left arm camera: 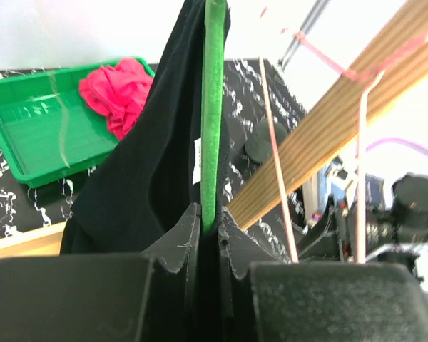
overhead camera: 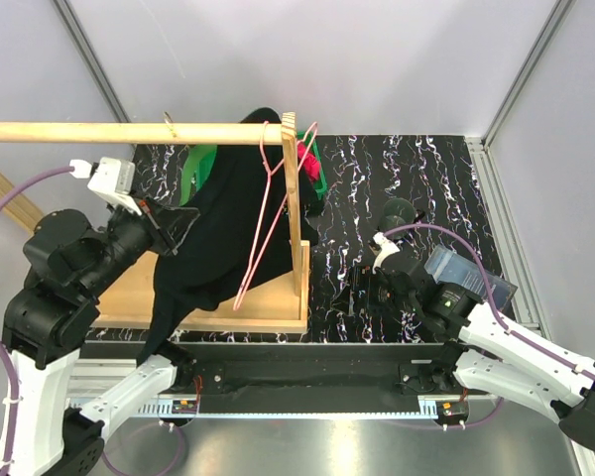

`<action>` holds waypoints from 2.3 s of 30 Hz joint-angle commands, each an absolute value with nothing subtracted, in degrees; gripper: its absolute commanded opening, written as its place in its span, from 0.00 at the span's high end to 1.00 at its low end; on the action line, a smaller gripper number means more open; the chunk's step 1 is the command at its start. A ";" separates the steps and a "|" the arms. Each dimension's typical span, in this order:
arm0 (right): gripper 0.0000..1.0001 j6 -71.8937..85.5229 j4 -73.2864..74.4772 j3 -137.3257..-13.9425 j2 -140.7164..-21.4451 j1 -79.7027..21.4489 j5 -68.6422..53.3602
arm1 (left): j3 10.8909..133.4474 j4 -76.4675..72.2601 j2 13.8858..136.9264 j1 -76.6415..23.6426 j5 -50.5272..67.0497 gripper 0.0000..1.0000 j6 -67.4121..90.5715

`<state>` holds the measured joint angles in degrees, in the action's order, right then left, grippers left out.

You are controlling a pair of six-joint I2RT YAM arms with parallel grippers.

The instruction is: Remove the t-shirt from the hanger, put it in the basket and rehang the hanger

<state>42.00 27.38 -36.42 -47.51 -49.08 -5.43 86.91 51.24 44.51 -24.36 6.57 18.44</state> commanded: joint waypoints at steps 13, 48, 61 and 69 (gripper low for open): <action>0.18 42.63 27.16 -40.96 -46.58 -49.48 -3.78 | 93.88 44.48 53.27 -24.35 1.05 1.00 25.05; 0.22 34.98 11.35 -58.45 -66.00 -28.57 -22.85 | 60.03 28.83 56.24 -24.34 34.08 1.00 28.31; 0.45 32.17 -7.55 -59.32 -71.80 -27.95 -30.40 | 59.07 27.95 61.87 -24.35 44.03 1.00 28.56; 0.36 32.08 -11.42 -66.61 -80.59 -28.04 -34.89 | 57.57 26.89 62.23 -25.22 45.97 1.00 28.83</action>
